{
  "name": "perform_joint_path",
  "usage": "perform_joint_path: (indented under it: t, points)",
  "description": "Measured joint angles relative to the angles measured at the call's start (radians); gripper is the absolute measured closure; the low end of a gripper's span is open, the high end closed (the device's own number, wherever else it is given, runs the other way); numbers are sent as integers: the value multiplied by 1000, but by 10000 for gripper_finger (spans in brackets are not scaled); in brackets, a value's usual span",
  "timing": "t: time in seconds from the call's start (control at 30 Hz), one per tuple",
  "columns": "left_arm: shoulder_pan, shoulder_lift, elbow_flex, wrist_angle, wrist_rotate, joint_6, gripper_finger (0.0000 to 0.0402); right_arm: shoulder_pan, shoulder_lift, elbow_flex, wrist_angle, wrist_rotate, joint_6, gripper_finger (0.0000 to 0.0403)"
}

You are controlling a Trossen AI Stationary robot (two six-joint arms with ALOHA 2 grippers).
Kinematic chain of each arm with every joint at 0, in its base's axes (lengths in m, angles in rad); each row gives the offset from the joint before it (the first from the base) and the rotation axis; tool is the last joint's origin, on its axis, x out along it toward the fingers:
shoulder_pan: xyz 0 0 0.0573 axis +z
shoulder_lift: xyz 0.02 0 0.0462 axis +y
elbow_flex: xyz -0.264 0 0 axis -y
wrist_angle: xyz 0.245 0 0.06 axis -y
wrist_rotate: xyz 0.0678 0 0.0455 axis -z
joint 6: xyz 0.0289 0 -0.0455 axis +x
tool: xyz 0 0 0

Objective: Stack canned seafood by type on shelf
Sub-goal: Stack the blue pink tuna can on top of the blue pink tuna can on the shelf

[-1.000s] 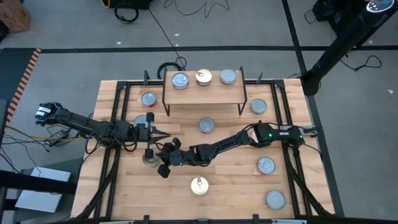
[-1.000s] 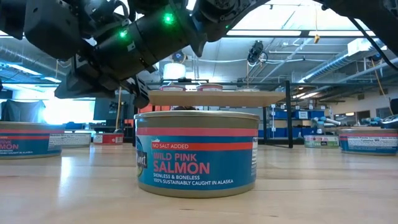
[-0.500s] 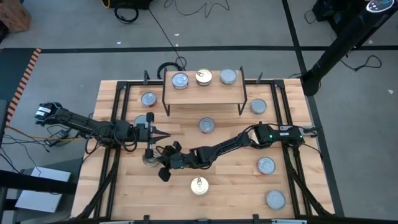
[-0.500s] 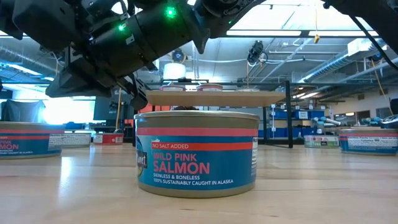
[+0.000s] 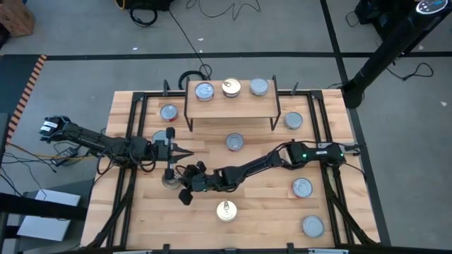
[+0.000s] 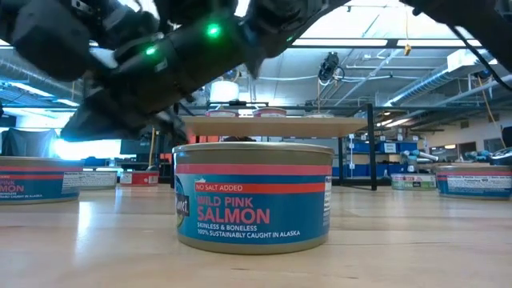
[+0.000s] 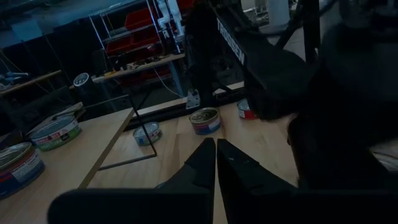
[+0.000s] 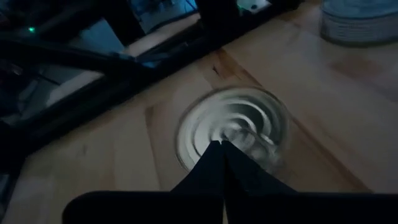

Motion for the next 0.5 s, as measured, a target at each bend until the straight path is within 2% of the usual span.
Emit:
perform_joint_path:
  t: [0.23,0.5]
  points:
    - [0,6,-1,18,0,0,383,-13,122,235,-157,-9,-25,402]
    - [0,6,-1,22,0,0,383,-12,112,270,-282,-3,-27,402]
